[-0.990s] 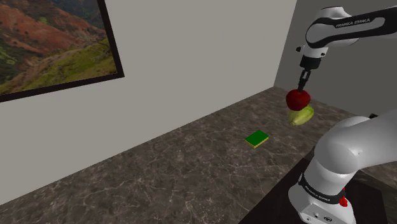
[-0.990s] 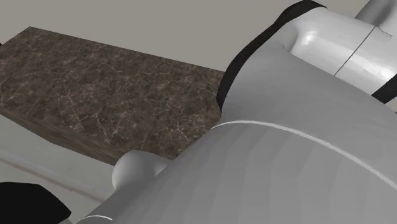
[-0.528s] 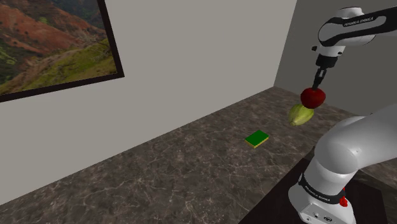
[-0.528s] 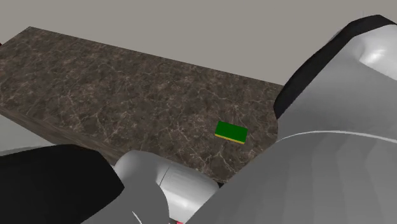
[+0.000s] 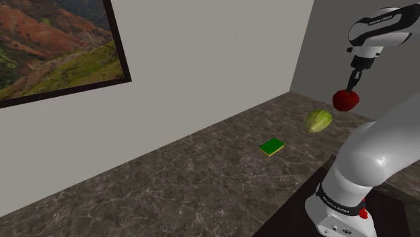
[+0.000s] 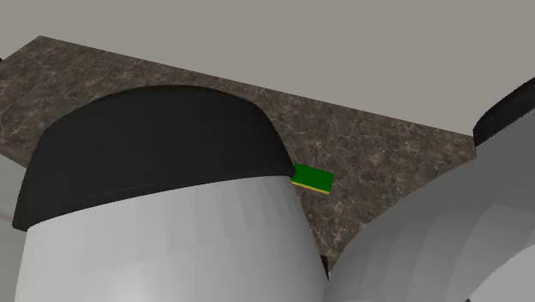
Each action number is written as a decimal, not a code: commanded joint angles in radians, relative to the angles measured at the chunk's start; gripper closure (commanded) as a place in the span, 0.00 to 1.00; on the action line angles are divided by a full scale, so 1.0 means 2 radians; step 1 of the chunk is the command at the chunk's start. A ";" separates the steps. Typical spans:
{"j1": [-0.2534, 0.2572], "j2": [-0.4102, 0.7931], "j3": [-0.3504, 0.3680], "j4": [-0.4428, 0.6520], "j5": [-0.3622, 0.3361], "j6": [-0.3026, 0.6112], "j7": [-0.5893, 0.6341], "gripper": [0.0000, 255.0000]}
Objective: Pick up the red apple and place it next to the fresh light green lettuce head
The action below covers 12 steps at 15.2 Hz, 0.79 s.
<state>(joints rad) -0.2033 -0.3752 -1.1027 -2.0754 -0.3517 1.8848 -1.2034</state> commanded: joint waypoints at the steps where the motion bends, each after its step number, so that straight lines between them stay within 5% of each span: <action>1: 0.027 0.033 -0.053 0.029 0.023 0.006 -0.039 1.00; 3: 0.080 0.080 -0.135 0.062 0.063 0.011 -0.088 1.00; 4: 0.136 0.109 -0.210 0.079 0.092 0.013 -0.118 1.00; 5: 0.227 0.106 -0.306 0.099 0.089 0.009 -0.124 1.00; 6: 0.291 0.088 -0.370 0.120 0.074 0.003 -0.121 1.00; 7: 0.305 0.043 -0.369 0.143 0.030 -0.011 -0.099 1.00; 12: 0.419 -0.063 -0.457 0.268 -0.053 -0.064 -0.092 1.00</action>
<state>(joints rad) 0.5938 -0.4598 -1.9847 -1.5877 -0.4251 1.7753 -1.3862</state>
